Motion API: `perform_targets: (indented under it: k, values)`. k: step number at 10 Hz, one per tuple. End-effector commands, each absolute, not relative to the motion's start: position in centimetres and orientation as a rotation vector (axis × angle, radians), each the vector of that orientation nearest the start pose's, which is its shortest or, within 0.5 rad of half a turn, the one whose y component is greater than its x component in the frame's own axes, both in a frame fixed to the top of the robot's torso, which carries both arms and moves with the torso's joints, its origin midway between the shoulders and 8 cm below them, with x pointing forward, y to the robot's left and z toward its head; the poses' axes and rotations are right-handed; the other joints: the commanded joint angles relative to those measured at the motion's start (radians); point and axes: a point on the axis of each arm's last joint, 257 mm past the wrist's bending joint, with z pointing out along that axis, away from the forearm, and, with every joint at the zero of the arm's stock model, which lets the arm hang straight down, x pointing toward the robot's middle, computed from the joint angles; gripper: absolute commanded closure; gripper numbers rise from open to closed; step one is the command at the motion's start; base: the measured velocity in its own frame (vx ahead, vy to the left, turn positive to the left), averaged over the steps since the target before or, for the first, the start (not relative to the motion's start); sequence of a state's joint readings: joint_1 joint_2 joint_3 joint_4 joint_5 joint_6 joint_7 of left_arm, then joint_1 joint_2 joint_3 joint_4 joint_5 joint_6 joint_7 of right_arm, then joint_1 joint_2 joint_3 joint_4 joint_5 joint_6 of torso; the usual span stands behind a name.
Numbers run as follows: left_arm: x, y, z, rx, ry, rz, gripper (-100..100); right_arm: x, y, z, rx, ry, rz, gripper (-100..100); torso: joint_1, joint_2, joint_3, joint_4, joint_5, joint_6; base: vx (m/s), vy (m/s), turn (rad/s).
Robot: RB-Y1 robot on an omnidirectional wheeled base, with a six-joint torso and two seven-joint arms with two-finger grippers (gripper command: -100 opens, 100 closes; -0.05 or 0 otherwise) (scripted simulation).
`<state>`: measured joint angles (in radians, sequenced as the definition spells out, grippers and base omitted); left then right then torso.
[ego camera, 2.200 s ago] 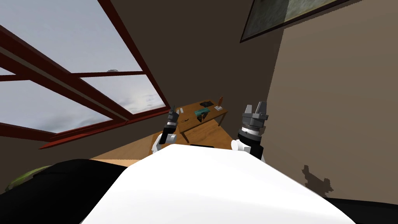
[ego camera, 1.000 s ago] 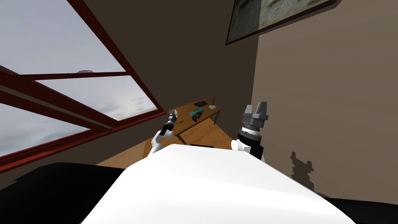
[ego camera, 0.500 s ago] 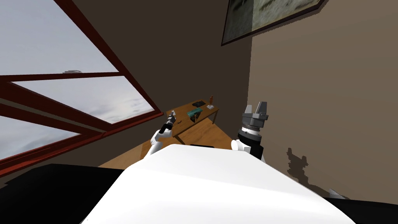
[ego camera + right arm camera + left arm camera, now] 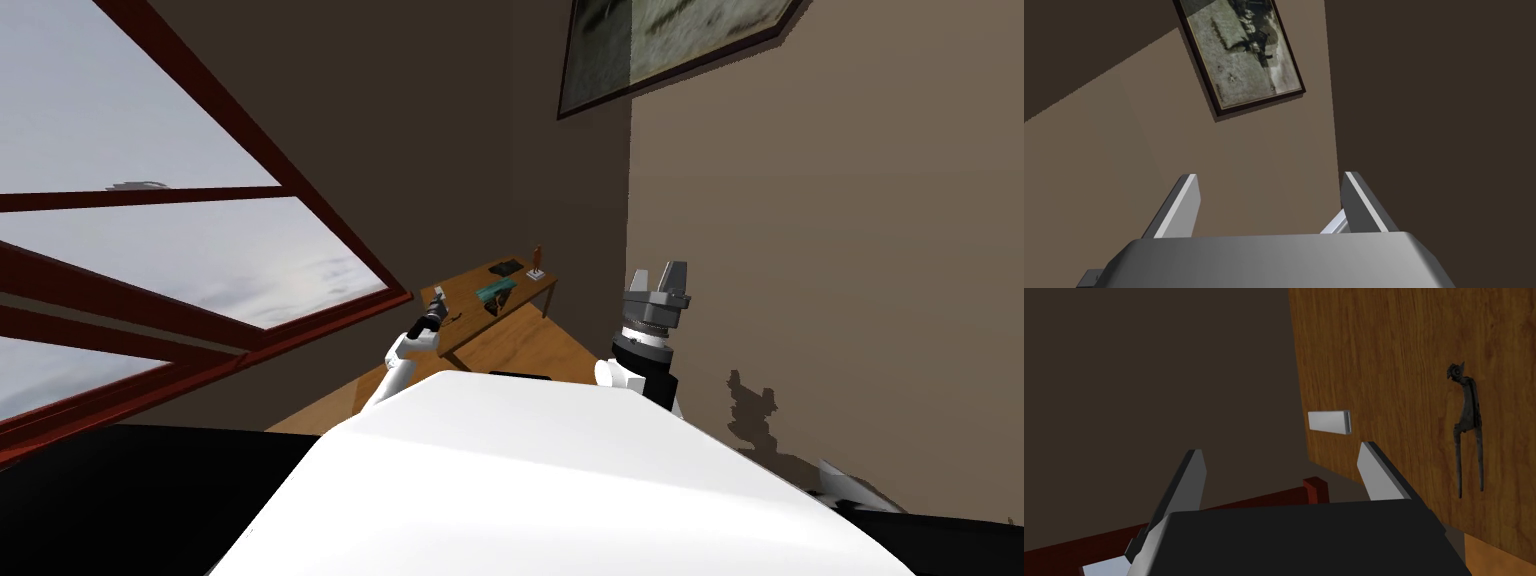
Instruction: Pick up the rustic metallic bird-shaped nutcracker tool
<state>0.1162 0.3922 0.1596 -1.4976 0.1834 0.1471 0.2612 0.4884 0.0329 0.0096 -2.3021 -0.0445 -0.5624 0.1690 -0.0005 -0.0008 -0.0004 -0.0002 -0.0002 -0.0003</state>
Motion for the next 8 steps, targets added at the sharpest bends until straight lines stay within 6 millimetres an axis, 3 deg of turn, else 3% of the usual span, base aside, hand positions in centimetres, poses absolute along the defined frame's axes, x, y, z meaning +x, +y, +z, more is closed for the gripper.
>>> perform_targets:
  k: [1, 2, 4, 7, 8]
  values:
    - [47.8, 47.3, -31.6, -1.610, 1.169, -0.888, -100, 32.8, -28.2, 4.9, 0.578, 0.529, 1.201, 0, 0.000, 0.000, 0.000, 0.000, 0.000, 0.000, 0.014, -0.005, -0.062]
    - [48.0, 48.9, -31.9, -1.654, 1.152, -0.863, -100, 32.8, -28.2, 4.9, 0.578, 0.529, 1.201, 0, 0.000, 0.000, 0.000, 0.000, 0.000, 0.000, 0.017, -0.008, -0.142]
    - [47.0, 49.5, -34.0, -1.704, 1.167, -0.819, -100, 32.8, -28.2, 4.9, 0.578, 0.529, 1.201, 0, 0.000, 0.000, 0.000, 0.000, 0.000, 0.000, 0.013, -0.004, -0.030]
    - [45.9, 53.2, -36.5, -1.841, 1.135, -0.722, -100, 32.8, -28.2, 4.9, 0.578, 0.529, 1.201, 0, 0.001, 0.000, 0.000, 0.000, 0.000, -0.001, 0.020, -0.001, -0.127]
    - [45.0, 53.6, -37.9, -1.877, 1.142, -0.688, -100, 32.8, -28.2, 4.9, 0.578, 0.529, 1.201, 0, 0.001, -0.001, 0.000, 0.000, 0.000, 0.000, 0.024, 0.004, -0.076]
